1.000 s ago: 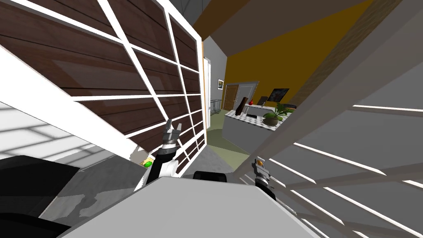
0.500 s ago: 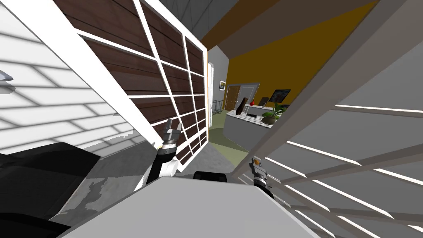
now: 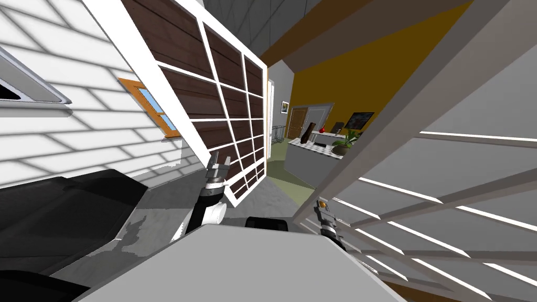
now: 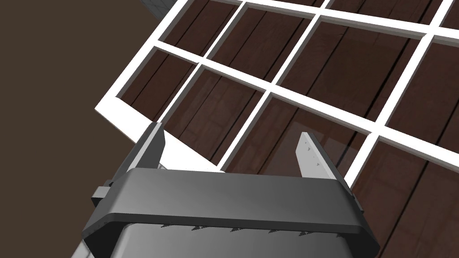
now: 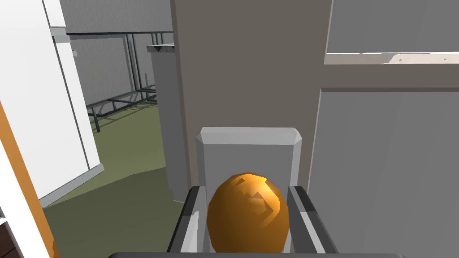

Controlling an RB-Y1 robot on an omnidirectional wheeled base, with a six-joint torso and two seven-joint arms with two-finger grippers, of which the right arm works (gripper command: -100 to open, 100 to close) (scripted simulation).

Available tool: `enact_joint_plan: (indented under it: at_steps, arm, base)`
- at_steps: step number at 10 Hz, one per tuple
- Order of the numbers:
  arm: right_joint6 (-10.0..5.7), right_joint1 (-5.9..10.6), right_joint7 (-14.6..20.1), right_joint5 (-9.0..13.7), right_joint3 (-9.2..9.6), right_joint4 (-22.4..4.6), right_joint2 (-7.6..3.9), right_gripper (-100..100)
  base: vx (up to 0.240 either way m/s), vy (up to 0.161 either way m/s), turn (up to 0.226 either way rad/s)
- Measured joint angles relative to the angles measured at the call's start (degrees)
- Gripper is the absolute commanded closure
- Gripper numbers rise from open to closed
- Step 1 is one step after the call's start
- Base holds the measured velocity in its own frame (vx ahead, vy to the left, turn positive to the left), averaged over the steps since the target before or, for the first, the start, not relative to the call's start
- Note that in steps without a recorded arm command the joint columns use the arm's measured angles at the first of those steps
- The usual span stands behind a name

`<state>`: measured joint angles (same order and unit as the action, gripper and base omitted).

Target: Pull the door open

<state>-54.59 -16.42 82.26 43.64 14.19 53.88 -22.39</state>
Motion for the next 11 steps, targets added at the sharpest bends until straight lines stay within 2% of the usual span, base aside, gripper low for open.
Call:
enact_joint_plan:
  at_steps: [2, 3, 4, 6, 8, 11]
  arm:
    - [-0.84, -0.55, 0.88, -1.16, 1.80, 0.05, -0.49, 100]
    - [-0.99, -0.77, 1.41, -1.58, 2.55, 0.27, -0.89, 100]
    - [-0.86, -0.94, 1.50, -1.68, 2.80, 0.25, -0.81, 100]
    - [-1.67, -1.75, 2.39, -2.23, 3.77, 0.89, -1.91, 100]
    - [-2.99, -1.96, 3.74, -3.09, 5.23, 0.50, -3.05, 100]
    - [-4.81, -3.32, 5.74, -4.42, 7.59, 0.80, -4.78, 100]
  base:
    - [-0.242, -0.010, 0.057]
    - [-0.108, 0.006, 0.013]
    - [-0.170, 0.007, 0.105]
    - [-0.231, -0.012, 0.122]
    - [-0.247, -0.025, 0.096]
    - [-0.214, -0.002, 0.073]
